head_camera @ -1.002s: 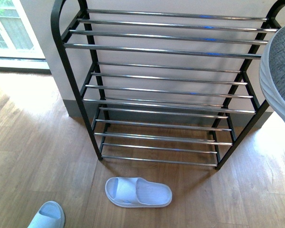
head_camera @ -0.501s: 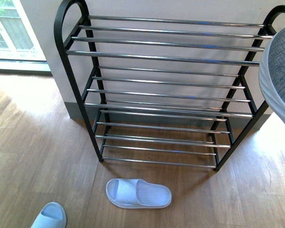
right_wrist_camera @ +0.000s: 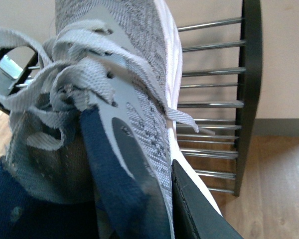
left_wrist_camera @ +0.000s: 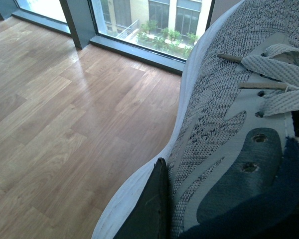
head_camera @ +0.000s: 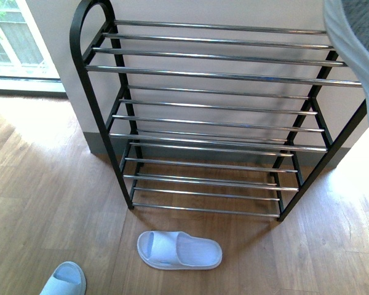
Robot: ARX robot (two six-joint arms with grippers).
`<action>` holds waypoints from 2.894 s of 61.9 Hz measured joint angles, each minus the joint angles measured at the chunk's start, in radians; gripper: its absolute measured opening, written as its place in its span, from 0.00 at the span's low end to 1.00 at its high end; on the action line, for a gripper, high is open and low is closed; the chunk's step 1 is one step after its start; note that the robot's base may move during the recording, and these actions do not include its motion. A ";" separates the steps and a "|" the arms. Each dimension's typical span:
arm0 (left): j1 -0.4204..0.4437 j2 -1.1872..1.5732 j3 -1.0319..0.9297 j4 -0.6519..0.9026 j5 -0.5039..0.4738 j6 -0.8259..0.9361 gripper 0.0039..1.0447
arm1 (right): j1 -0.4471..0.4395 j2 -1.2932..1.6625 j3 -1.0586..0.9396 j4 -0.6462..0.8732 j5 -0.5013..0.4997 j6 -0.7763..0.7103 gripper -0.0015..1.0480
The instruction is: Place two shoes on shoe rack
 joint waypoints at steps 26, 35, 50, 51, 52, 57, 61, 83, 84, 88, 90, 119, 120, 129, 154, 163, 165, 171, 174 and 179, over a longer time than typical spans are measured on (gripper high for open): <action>0.000 0.000 0.000 0.000 0.001 0.000 0.01 | 0.132 0.409 0.549 -0.263 0.185 0.202 0.02; 0.000 0.000 0.000 0.000 0.001 0.000 0.01 | 0.136 0.529 0.667 -0.309 0.237 0.232 0.02; 0.000 0.000 0.000 0.000 0.000 0.000 0.01 | 0.138 0.674 0.797 -0.371 0.273 0.259 0.02; 0.000 0.000 0.000 0.000 0.000 0.000 0.01 | 0.138 0.684 0.804 -0.373 0.279 0.259 0.02; 0.000 0.000 0.000 0.000 0.000 0.000 0.01 | 0.138 0.689 0.806 -0.374 0.281 0.259 0.02; 0.000 0.000 0.000 0.000 0.001 0.000 0.01 | 0.133 0.727 0.834 -0.392 0.295 0.259 0.02; 0.000 0.000 0.000 0.000 0.000 0.000 0.01 | 0.127 0.752 0.853 -0.407 0.300 0.259 0.02; 0.000 0.000 0.000 0.000 0.000 0.000 0.01 | 0.101 0.829 0.940 -0.448 0.319 0.259 0.02; 0.000 0.000 0.000 0.000 0.000 0.000 0.01 | 0.100 0.831 0.941 -0.449 0.320 0.259 0.02; 0.000 0.000 0.000 0.000 0.000 0.000 0.01 | 0.097 0.836 0.949 -0.449 0.320 0.259 0.02; 0.000 0.000 0.000 0.000 0.000 0.000 0.01 | 0.096 0.837 0.949 -0.449 0.320 0.259 0.02; 0.000 0.000 0.000 0.000 0.000 0.000 0.01 | 0.060 0.692 0.859 -0.362 0.267 0.209 0.69; 0.000 0.000 0.000 0.000 0.000 0.000 0.01 | 0.059 0.683 0.855 -0.359 0.263 0.208 0.70; 0.000 0.000 0.000 0.000 0.000 0.000 0.01 | 0.038 0.550 0.746 -0.307 0.183 0.186 0.92; 0.000 0.000 0.000 0.000 0.000 0.000 0.01 | -0.078 0.015 0.238 -0.053 -0.033 0.052 0.91; 0.000 0.000 0.000 0.000 0.001 0.000 0.01 | -0.134 -0.132 0.055 0.048 -0.063 0.003 0.91; 0.000 0.000 0.000 0.000 0.001 0.000 0.01 | -0.144 -0.154 0.015 0.086 -0.063 -0.003 0.91; 0.000 0.000 0.000 0.000 0.000 0.000 0.01 | -0.164 -0.175 -0.065 0.182 -0.059 -0.018 0.91; 0.000 0.000 0.000 0.000 0.000 0.000 0.01 | -0.164 -0.174 -0.075 0.186 -0.059 -0.021 0.91; 0.000 0.000 0.000 0.000 0.001 0.000 0.01 | -0.155 -0.179 -0.095 0.239 -0.034 -0.063 0.85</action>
